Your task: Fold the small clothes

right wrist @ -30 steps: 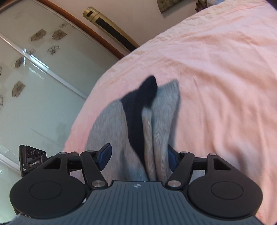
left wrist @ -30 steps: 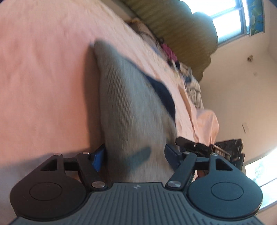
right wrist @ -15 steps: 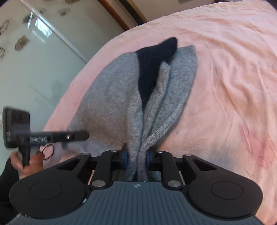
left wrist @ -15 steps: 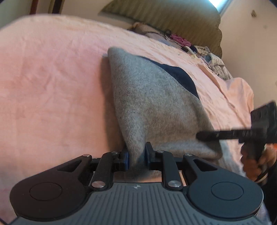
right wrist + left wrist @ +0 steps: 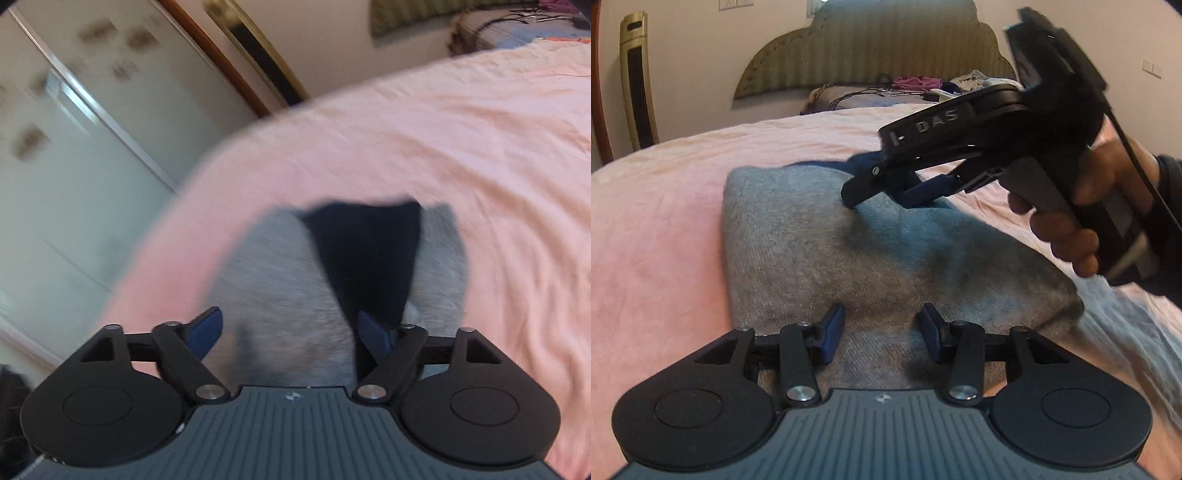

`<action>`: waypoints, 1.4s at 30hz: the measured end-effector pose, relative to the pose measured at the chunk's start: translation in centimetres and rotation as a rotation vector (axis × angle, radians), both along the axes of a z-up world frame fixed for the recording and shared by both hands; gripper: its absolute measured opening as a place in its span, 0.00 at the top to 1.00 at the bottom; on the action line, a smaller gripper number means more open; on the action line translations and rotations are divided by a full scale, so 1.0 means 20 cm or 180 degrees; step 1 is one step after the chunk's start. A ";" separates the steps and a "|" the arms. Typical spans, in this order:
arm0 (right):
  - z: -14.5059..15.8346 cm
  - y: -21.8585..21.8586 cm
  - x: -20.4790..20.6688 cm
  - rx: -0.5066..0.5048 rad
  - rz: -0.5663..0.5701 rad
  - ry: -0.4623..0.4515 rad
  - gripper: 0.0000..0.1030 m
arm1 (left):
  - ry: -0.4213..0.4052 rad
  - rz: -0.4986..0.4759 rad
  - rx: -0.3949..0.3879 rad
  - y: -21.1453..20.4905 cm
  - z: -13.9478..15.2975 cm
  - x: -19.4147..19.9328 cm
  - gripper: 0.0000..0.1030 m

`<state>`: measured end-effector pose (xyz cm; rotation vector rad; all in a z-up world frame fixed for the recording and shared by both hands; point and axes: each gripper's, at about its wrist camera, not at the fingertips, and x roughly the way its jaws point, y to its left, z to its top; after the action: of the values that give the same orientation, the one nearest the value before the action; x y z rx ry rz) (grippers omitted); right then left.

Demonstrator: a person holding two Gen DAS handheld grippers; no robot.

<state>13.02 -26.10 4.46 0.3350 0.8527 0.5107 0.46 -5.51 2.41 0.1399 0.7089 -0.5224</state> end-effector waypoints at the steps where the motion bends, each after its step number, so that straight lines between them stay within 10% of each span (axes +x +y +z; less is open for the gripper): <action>1: 0.00 0.00 0.01 -0.0028 0.0013 0.0020 0.31 | 0.0055 0.0020 -0.0056 0.02 0.01 0.00 0.58; 7: 0.12 -0.04 -0.20 -0.0169 -0.0008 -0.0015 0.23 | -0.0018 0.0494 -0.0591 0.34 0.13 -0.14 0.52; 16: -0.10 -0.36 -0.61 0.0700 -0.0271 0.0501 0.18 | 0.1338 0.0626 -0.1763 0.59 -0.09 0.08 0.50; 17: -0.11 -0.35 -0.60 0.0799 -0.0235 0.0557 0.27 | 0.1445 0.0598 -0.1866 0.57 -0.12 0.10 0.63; 20: -0.15 -0.26 -0.58 0.0665 0.0050 0.0783 0.78 | 0.1504 0.0656 -0.1670 0.50 -0.13 0.09 0.86; 29: -0.06 -0.30 -0.67 0.0034 0.0326 0.0609 0.85 | 0.1042 0.0449 -0.0834 0.44 -0.07 -0.13 0.94; 31: -0.05 -0.33 -0.66 0.0120 0.0283 0.0651 0.82 | 0.0961 0.0424 -0.0706 0.45 -0.01 -0.18 0.94; 36: 0.14 -0.43 -0.65 0.0265 -0.0120 0.0127 0.36 | 0.0412 0.0227 -0.0657 0.45 0.24 -0.31 0.88; 37: 0.17 -0.42 -0.61 0.0285 -0.0204 0.0046 0.36 | 0.0291 0.0249 -0.0693 0.43 0.27 -0.29 0.84; 39: 0.22 -0.34 -0.51 0.0294 -0.0265 -0.0121 0.33 | 0.0114 0.0278 -0.0713 0.34 0.29 -0.20 0.41; 42: 0.21 -0.16 -0.33 0.0323 -0.0179 -0.0211 0.28 | -0.0002 0.0284 -0.0520 0.18 0.20 -0.02 0.38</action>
<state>6.50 -29.33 8.59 0.4315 0.7529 0.5111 -0.02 -1.96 6.48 -0.0442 0.6659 -0.4926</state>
